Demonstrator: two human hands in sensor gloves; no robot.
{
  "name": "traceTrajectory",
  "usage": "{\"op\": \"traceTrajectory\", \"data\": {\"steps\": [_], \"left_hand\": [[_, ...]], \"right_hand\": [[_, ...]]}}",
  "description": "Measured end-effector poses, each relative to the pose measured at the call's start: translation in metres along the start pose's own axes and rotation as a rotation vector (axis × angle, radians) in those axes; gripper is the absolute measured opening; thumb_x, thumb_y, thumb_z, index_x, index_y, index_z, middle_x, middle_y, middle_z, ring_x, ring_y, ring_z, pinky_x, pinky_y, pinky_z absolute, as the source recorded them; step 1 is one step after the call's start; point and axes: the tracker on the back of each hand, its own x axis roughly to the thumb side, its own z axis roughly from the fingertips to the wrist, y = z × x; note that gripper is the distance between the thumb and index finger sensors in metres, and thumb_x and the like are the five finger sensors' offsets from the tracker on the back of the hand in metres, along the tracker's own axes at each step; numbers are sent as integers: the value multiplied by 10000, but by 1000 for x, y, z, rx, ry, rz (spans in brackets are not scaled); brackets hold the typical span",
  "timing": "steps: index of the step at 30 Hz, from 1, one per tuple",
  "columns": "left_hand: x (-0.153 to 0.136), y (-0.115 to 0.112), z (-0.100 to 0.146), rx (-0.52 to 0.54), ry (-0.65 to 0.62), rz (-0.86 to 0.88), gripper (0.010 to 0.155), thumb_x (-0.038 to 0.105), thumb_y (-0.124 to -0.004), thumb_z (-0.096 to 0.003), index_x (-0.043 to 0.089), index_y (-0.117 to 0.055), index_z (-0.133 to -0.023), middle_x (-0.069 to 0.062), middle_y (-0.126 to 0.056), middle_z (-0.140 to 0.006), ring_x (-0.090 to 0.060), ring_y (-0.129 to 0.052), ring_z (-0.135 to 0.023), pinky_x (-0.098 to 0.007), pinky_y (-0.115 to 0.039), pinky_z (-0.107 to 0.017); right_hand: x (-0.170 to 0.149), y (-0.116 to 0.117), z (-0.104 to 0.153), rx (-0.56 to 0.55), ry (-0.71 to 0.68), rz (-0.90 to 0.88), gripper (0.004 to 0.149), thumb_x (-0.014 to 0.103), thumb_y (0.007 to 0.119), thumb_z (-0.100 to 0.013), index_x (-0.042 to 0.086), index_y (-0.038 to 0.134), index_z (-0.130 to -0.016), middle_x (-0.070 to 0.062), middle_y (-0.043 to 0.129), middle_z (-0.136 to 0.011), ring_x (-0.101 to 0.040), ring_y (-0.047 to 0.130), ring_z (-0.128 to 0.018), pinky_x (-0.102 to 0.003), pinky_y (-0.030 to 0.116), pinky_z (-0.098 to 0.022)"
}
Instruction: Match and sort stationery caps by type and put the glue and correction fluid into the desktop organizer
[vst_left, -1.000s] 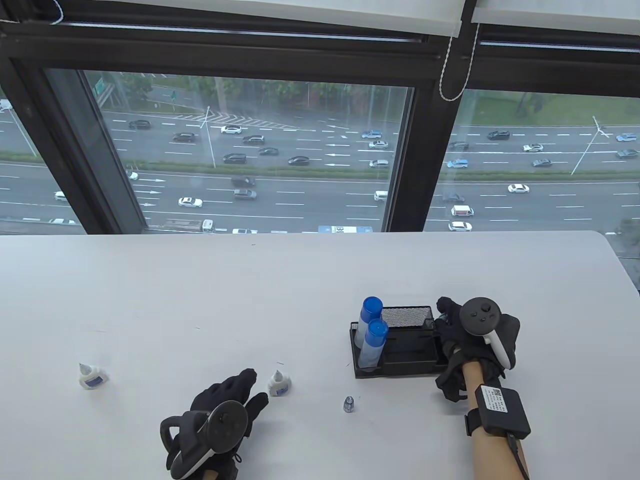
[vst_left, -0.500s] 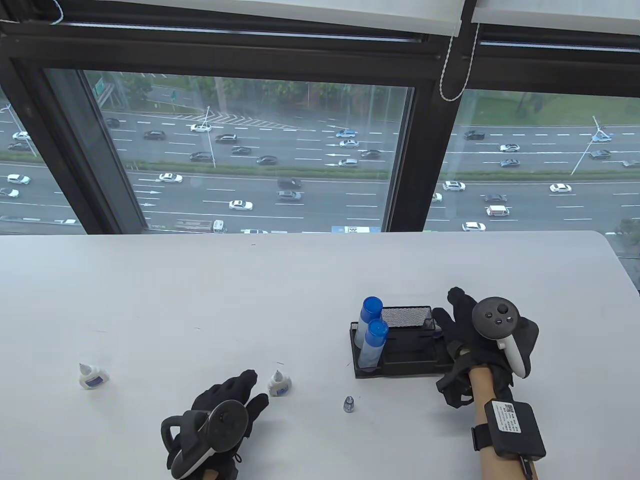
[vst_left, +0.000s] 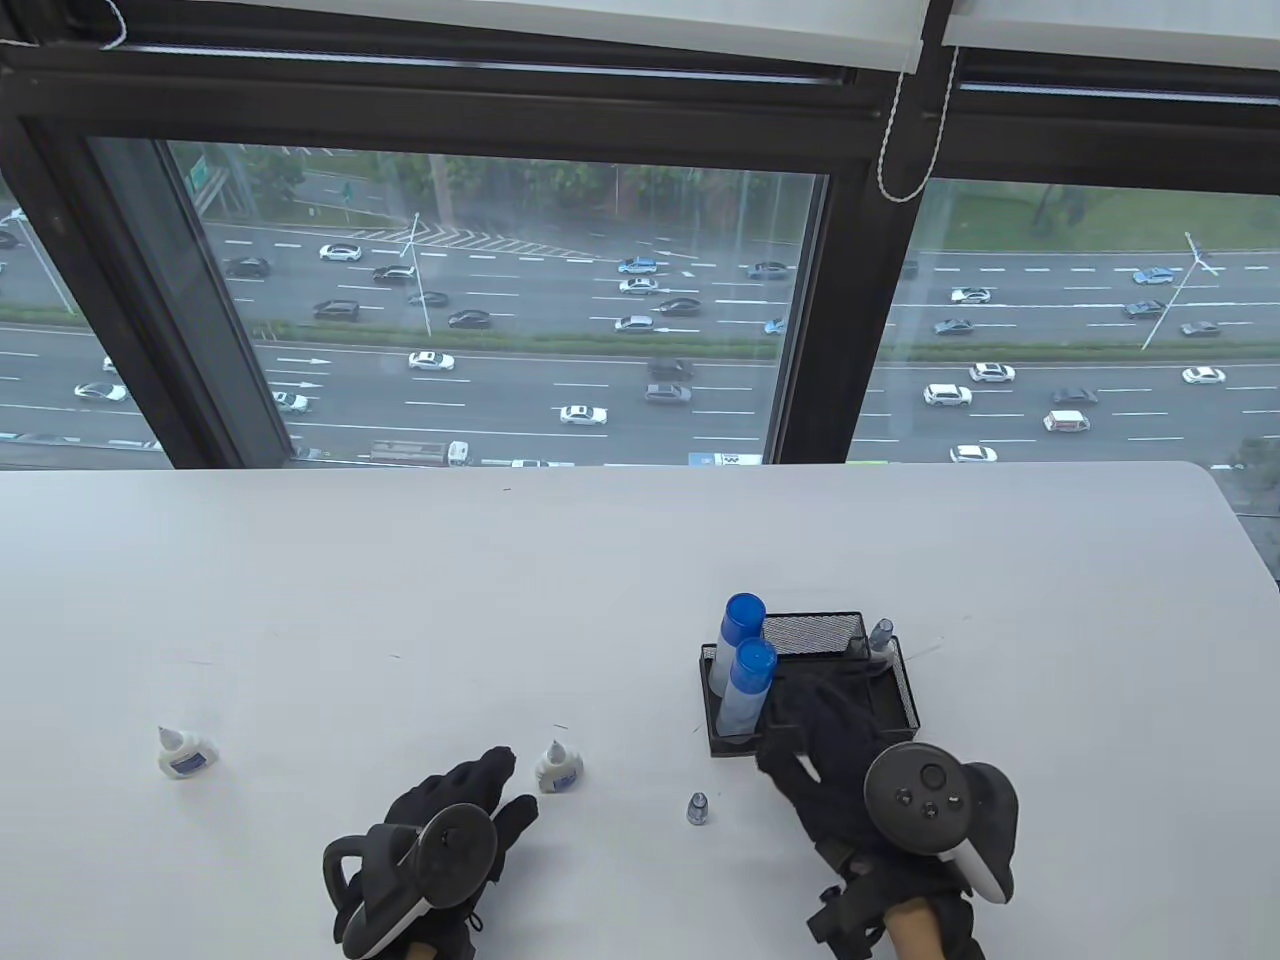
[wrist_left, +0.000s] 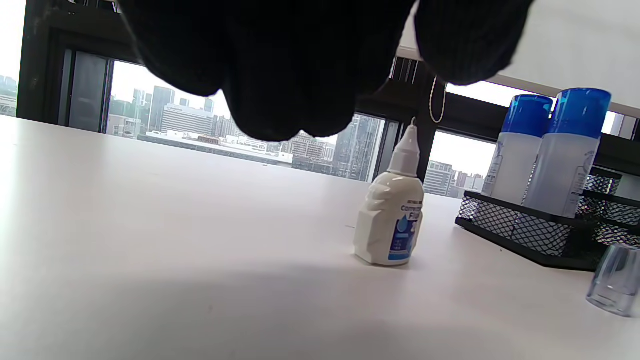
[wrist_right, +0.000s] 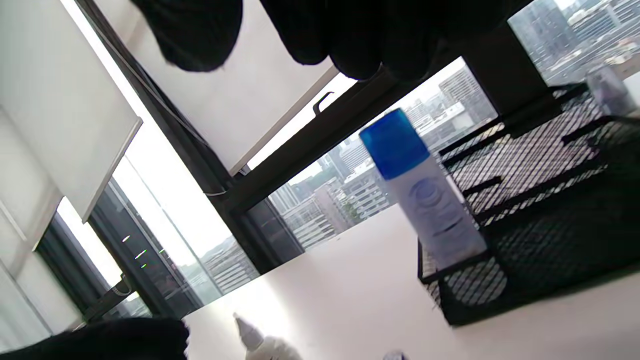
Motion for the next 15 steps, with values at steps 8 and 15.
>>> {"op": "traceTrajectory", "data": {"steps": [8, 15], "left_hand": [[0, -7, 0, -49, 0, 26, 659, 614, -705, -531, 278, -637, -1094, -18, -835, -1067, -267, -929, -928, -515, -758, -677], [-1, -23, -29, -171, 26, 106, 772, 578, -792, -489, 252, -544, -1143, -44, -744, -1139, -293, -862, -1001, -511, -746, -691]], "right_hand": [[-20, 45, 6, 102, 30, -1, 636, 448, 726, -520, 162, 596, -1073, -156, 628, -1101, -416, 676, -976, -590, 537, -733], [-27, 43, 12, 73, 55, -37, 631, 446, 727, -518, 159, 607, -1067, -155, 649, -1089, -415, 694, -963, -590, 549, -725]]}}
